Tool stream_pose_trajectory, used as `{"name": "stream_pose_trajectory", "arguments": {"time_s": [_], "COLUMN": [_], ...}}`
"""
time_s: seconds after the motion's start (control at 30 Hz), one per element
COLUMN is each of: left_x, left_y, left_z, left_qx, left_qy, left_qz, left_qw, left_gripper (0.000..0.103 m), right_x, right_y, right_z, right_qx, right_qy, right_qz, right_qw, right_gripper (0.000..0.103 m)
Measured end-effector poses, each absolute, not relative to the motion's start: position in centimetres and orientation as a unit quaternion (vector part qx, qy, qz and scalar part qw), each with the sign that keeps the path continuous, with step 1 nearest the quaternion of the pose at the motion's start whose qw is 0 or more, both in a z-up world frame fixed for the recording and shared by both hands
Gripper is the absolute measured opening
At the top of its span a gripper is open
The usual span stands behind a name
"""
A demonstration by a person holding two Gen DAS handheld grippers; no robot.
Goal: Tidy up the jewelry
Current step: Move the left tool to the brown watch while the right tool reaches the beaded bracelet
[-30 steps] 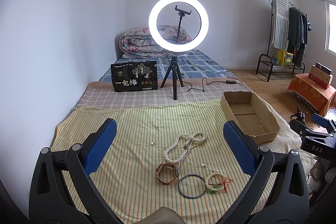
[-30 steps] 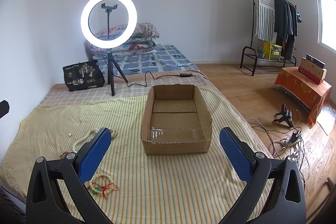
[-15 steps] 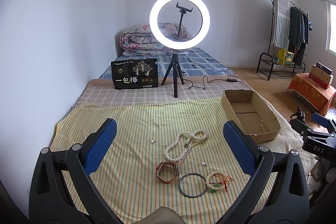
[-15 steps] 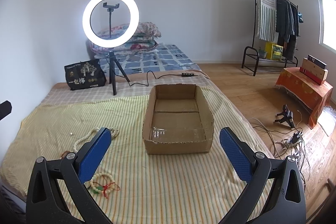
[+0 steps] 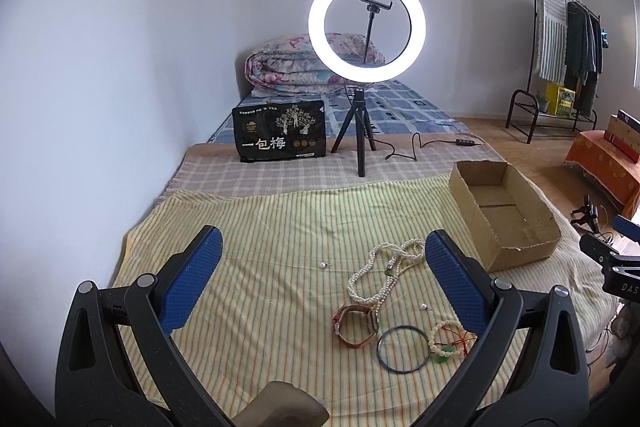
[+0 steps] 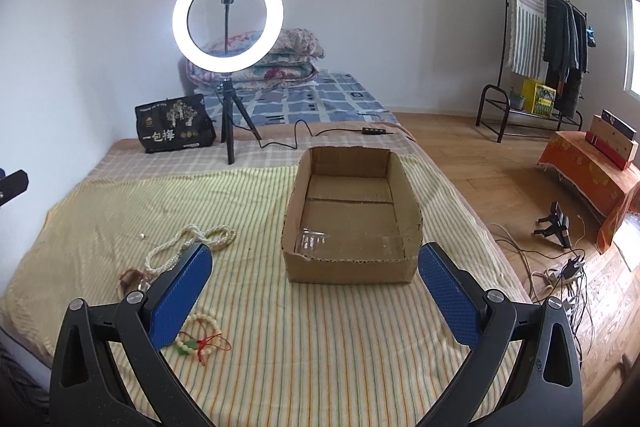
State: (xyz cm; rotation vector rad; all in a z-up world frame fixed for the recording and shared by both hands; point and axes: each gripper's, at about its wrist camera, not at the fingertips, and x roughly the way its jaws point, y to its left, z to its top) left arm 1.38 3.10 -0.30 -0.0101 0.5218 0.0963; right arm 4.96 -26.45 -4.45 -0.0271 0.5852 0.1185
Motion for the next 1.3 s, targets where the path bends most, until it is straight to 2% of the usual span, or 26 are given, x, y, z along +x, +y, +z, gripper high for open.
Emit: {"name": "stream_pose_trajectory", "arguments": {"time_s": [0.37, 0.5, 0.63, 0.67, 0.73, 0.83, 1.03, 1.13, 1.2, 1.3], "left_x": [5.4, 6.2, 7.6, 7.9, 8.5, 9.3, 10.4, 10.6, 10.8, 11.1], "left_y": [6.6, 7.1, 8.0, 8.2, 8.2, 7.5, 6.8, 6.8, 7.0, 7.5], "left_z": [-2.2, -3.2, -4.9, -5.4, -6.5, -7.9, -10.8, -11.8, -12.8, -14.5], "left_qx": [-0.012, -0.016, -0.057, -0.066, -0.08, -0.078, -0.106, -0.11, -0.115, -0.14], "left_qy": [0.314, 0.33, 0.374, 0.385, 0.409, 0.435, 0.485, 0.501, 0.513, 0.539], "left_qz": [0.032, 0.022, -0.003, -0.009, -0.02, -0.036, -0.059, -0.061, -0.059, -0.059], "left_qw": [0.949, 0.943, 0.925, 0.921, 0.909, 0.897, 0.866, 0.856, 0.849, 0.829], "left_gripper": [0.102, 0.092, 0.075, 0.073, 0.064, 0.057, 0.05, 0.05, 0.049, 0.042], "right_x": [6.8, 8.3, 8.7, 8.8, 9.0, 9.4, 9.9, 10.5, 10.8, 11.1], "right_y": [-24.1, -22.9, -21.6, -21.2, -20.4, -19.5, -18.5, -18.5, -18.4, -18.0], "right_z": [-6.9, -7.9, -8.7, -9.0, -10.0, -11.6, -13.3, -13.8, -14.2, -14.8], "right_qx": [-0.068, -0.092, -0.122, -0.13, -0.143, -0.151, -0.152, -0.138, -0.129, -0.131], "right_qy": [0.307, 0.324, 0.331, 0.335, 0.355, 0.393, 0.428, 0.448, 0.459, 0.472], "right_qz": [0.132, 0.149, 0.169, 0.176, 0.198, 0.226, 0.245, 0.251, 0.256, 0.263], "right_qw": [0.94, 0.93, 0.92, 0.916, 0.902, 0.878, 0.856, 0.847, 0.841, 0.831], "right_gripper": [0.102, 0.1, 0.099, 0.097, 0.085, 0.079, 0.076, 0.063, 0.063, 0.048]}}
